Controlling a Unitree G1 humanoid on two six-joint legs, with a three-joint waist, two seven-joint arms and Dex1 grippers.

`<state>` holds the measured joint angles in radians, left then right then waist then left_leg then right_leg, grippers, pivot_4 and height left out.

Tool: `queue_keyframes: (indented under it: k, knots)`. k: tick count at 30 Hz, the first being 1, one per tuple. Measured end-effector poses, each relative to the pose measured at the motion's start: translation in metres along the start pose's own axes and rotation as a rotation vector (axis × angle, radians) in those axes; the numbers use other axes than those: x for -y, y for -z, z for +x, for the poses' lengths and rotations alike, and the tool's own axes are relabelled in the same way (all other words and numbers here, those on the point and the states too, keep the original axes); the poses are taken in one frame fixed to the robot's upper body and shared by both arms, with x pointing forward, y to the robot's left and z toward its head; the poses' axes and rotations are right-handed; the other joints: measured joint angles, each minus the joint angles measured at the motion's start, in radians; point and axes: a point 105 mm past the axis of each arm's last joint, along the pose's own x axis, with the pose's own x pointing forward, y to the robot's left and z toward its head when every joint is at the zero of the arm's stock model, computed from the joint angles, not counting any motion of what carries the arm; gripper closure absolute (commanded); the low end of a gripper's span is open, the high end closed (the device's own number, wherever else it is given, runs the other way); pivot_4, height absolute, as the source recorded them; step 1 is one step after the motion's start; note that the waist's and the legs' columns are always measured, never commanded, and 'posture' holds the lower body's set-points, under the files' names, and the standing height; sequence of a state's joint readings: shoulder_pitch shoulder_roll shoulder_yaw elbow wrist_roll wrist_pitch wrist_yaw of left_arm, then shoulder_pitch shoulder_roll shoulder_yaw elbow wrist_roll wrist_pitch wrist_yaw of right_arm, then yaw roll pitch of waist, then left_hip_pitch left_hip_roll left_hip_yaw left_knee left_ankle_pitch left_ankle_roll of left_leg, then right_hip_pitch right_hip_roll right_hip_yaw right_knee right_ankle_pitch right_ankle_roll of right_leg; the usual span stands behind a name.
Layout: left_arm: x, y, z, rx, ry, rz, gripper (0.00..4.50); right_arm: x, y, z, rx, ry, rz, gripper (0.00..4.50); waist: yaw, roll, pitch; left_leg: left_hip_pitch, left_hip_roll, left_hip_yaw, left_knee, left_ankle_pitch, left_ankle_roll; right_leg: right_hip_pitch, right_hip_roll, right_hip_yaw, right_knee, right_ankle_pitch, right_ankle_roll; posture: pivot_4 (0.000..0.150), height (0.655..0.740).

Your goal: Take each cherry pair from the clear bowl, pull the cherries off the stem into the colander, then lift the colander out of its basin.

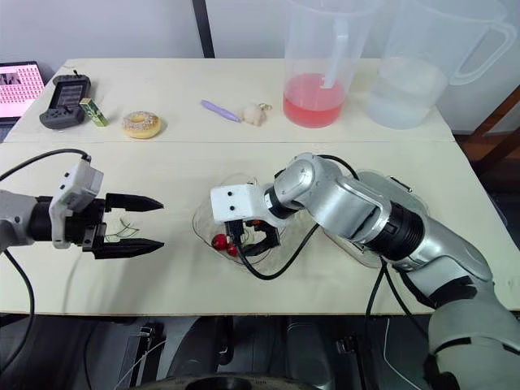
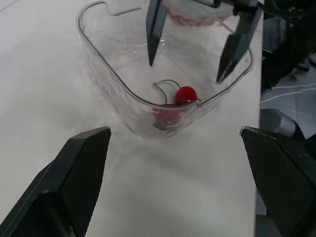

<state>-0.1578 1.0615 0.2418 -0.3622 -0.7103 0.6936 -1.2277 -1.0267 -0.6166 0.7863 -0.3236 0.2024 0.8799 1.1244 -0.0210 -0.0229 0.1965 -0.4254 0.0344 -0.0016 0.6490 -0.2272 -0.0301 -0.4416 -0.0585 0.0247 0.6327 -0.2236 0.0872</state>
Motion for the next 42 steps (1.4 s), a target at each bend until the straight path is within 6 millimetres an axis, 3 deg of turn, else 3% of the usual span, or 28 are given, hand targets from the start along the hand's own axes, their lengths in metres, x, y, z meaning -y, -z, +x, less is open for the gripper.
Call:
queue_keyframes:
  k: [4,8,19,23,30,34,39,42]
  knots:
    - [0.000,0.000,-0.001,-0.002,-0.021,0.001,0.00,-0.003,0.005,0.014,-0.014,-0.034,-0.004,2.30,0.002,0.000,0.000,0.000,0.000,0.000,0.000,0.000,0.000,0.000,0.000,0.000,0.000,0.000,0.000,0.150,0.7383]
    - [0.002,0.006,-0.001,-0.018,-0.036,-0.023,0.00,-0.006,0.013,0.026,-0.026,-0.052,0.008,2.30,0.002,0.000,0.000,0.000,0.000,0.000,0.000,0.000,0.000,0.000,0.000,0.000,0.000,0.000,0.000,0.150,0.7383]
    - [0.002,0.004,-0.004,-0.020,-0.063,-0.010,0.00,-0.005,0.022,0.028,-0.052,-0.065,0.007,2.30,0.001,0.000,0.000,0.000,0.000,-0.001,0.000,0.000,0.000,0.001,0.000,0.000,0.000,0.000,0.000,0.150,0.7383]
    - [0.000,0.001,-0.003,-0.017,-0.068,0.002,0.00,-0.005,0.018,0.033,-0.036,-0.061,-0.007,3.57,0.001,0.000,0.000,0.000,0.000,-0.001,0.000,0.000,0.000,0.001,0.000,0.000,0.000,0.000,0.000,0.150,0.7383]
    - [-0.002,-0.001,-0.002,-0.016,-0.074,0.012,0.00,-0.001,0.025,0.015,-0.058,-0.035,-0.127,3.57,0.005,0.000,0.000,0.000,0.000,-0.001,0.000,0.000,0.000,0.001,0.000,0.000,0.000,0.000,0.000,0.150,0.7383]
    - [-0.003,0.002,0.003,-0.021,-0.062,0.001,0.00,0.003,0.033,0.001,-0.093,-0.063,-0.326,3.57,0.002,0.000,0.000,0.001,0.000,-0.001,0.000,0.000,0.000,0.001,0.001,0.000,0.000,0.000,0.000,0.150,0.7383]
    - [-0.006,-0.001,0.007,-0.014,-0.054,0.020,0.00,0.025,0.044,-0.007,-0.164,-0.088,-0.517,3.57,-0.005,0.000,0.000,0.002,0.000,-0.001,0.000,0.000,0.000,0.002,0.002,0.000,0.000,0.000,0.000,0.150,0.7383]
    - [-0.006,0.000,0.010,-0.007,-0.045,0.017,0.00,0.028,0.042,-0.003,-0.166,-0.122,-0.584,2.61,-0.003,0.000,0.000,0.002,0.001,-0.001,-0.001,0.000,0.000,0.002,0.002,0.000,0.000,0.001,0.001,0.150,0.7383]
